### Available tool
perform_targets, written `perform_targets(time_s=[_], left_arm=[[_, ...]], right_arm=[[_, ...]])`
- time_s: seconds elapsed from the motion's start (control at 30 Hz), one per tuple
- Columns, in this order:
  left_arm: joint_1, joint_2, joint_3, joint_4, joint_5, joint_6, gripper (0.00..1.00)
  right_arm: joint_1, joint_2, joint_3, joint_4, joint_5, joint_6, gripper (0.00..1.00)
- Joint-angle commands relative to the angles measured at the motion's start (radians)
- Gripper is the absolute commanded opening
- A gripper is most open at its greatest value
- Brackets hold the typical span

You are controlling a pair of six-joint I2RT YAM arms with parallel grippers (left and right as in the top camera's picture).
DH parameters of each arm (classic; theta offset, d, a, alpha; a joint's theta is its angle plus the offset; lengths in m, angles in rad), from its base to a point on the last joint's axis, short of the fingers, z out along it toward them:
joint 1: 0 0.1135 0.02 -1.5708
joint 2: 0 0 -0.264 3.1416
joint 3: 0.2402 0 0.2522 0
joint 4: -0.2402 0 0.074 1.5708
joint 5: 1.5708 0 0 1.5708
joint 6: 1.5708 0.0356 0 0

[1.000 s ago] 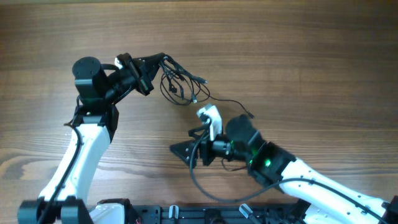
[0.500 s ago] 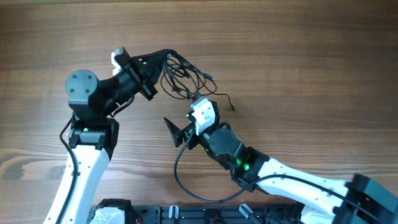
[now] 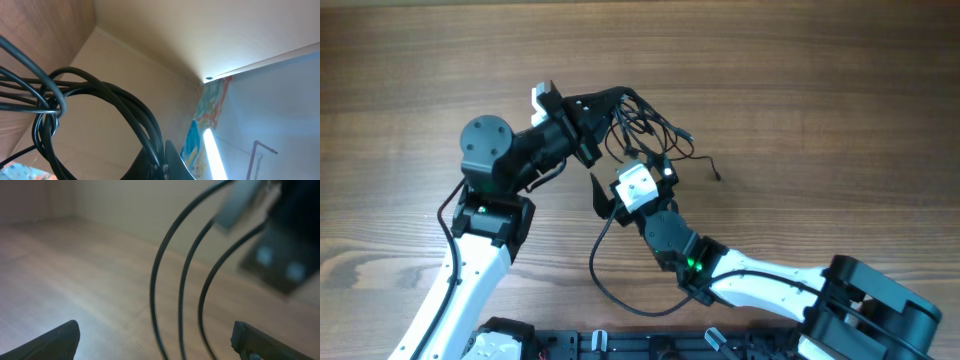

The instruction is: Untangle cables

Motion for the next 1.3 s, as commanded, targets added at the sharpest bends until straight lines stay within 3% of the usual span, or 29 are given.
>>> perform_targets(time_s=[0.0,0.4,0.43,0.5,0.53,0.57,0.6,0.63,0.77,0.87,1.0,1.17,1.27], left_arm=[[-0.034,-0.016,0.012,0.008,-0.011,-0.158,0.04],[-0.177,-0.016,0.012,0.154,-0.018,-0.158,0.04],[-0.185,-0.016,0.012,0.154,-0.019,-0.158,0.04],[-0.198,-0.016,0.012,0.154,-0.027,-0.158,0.04],[-0.203,-0.016,0.012,0.155,-0.034,-0.158,0.04],[-0.204,-0.016,0.012,0.154,-0.045,-0.158,0.04],[-0.204,-0.016,0.012,0.154,-0.055,-0.158,0.04],[-0.204,-0.016,0.012,0.154,-0.068,-0.158,0.04],[-0.199,-0.016,0.012,0.154,-0.152,-0.158,0.04],[-0.183,-0.013,0.012,0.152,-0.193,-0.157,0.04],[-0.161,-0.003,0.012,0.112,-0.25,-0.157,0.04],[-0.115,0.033,0.012,0.097,-0.28,-0.156,0.04],[-0.075,0.065,0.012,0.097,-0.279,-0.156,0.04]], right_arm=[[-0.004,0.039,0.009,0.052,0.124,-0.054,1.0],[-0.164,0.084,0.01,0.071,0.055,-0.009,0.98],[-0.184,0.084,0.01,0.074,0.051,0.011,0.92],[-0.211,0.084,0.01,0.074,0.031,0.029,0.69],[-0.22,0.084,0.01,0.07,0.005,0.029,0.55],[-0.223,0.084,0.01,0.061,-0.026,0.032,0.31],[-0.222,0.084,0.01,0.046,-0.057,0.053,0.14],[-0.219,0.084,0.01,0.028,-0.085,0.085,0.05],[-0.174,0.084,0.009,-0.095,-0.312,0.224,0.04],[-0.106,0.084,0.009,-0.121,-0.421,0.229,0.05],[0.03,0.084,0.009,-0.117,-0.416,0.096,0.05],[0.208,0.084,0.009,-0.19,-0.408,0.044,0.05],[0.285,0.084,0.009,-0.262,-0.271,0.023,0.05]])
